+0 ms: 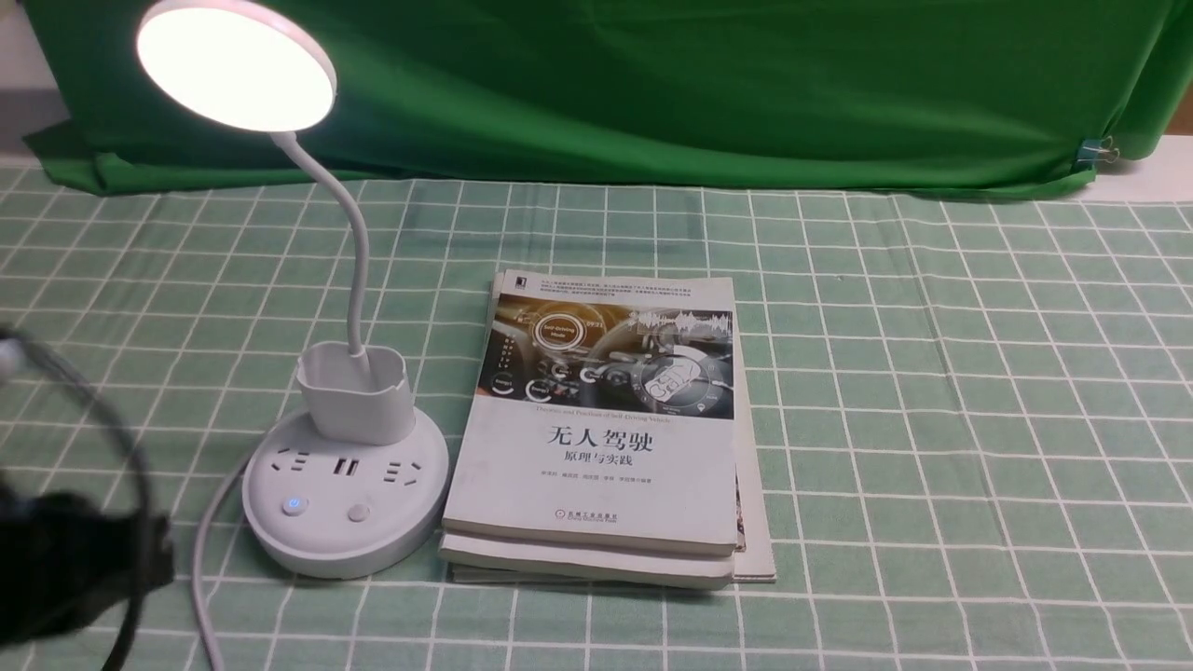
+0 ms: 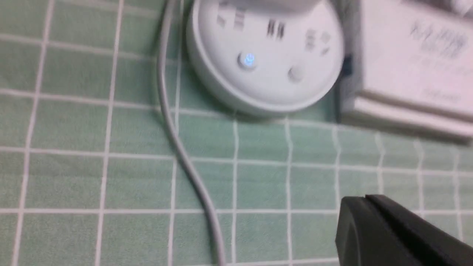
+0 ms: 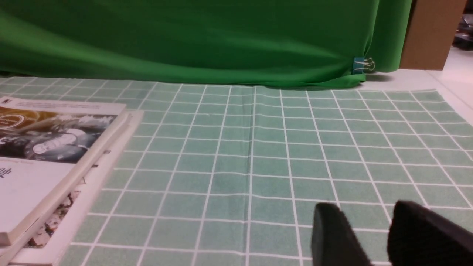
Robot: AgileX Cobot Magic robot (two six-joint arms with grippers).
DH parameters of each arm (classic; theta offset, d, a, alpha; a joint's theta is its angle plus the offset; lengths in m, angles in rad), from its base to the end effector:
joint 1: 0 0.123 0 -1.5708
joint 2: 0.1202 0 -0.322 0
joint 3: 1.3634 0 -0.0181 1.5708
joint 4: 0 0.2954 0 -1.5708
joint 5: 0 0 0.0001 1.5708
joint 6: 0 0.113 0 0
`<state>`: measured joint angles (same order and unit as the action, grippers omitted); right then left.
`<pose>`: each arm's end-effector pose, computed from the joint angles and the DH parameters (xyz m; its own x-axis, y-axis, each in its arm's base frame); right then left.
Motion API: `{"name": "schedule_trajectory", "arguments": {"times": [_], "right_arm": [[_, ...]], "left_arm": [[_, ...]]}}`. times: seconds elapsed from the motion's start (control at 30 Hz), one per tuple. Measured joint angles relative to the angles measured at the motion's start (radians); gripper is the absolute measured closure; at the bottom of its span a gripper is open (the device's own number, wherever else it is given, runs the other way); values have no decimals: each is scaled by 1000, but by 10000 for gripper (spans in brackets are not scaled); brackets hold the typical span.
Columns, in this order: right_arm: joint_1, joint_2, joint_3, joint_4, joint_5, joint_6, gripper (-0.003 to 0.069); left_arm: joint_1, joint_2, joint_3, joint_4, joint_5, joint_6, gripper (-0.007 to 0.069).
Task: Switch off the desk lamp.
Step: Use the left arm to press the button switch on the lamp holder
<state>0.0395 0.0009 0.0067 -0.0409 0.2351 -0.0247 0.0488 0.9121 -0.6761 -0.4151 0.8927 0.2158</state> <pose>0.0850 0.0023 0.1859 -0.1523 -0.0705 -0.9858 -0.0400 0.9971 -0.0651 0.1893 -0.0263 0.2833 -0.8447 -0.0925 -0.5271 0.0783 0.9530 -0.2927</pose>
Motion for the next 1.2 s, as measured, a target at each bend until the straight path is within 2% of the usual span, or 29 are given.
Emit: {"name": "schedule_trajectory", "arguments": {"times": [0.2,0.33,0.5,0.87,1.2], "right_arm": [[0,0,0,0,0,0,417],[0,0,0,0,0,0,417],[0,0,0,0,0,0,417],[0,0,0,0,0,0,417],[0,0,0,0,0,0,417]], "left_arm": [[-111,226,-80,57,5,-8,624],[-207,324,-112,80,0,-32,624],[-280,404,-160,110,1,-80,624],[-289,434,-185,177,4,-89,624],[-289,435,-185,182,4,-92,624]]}}
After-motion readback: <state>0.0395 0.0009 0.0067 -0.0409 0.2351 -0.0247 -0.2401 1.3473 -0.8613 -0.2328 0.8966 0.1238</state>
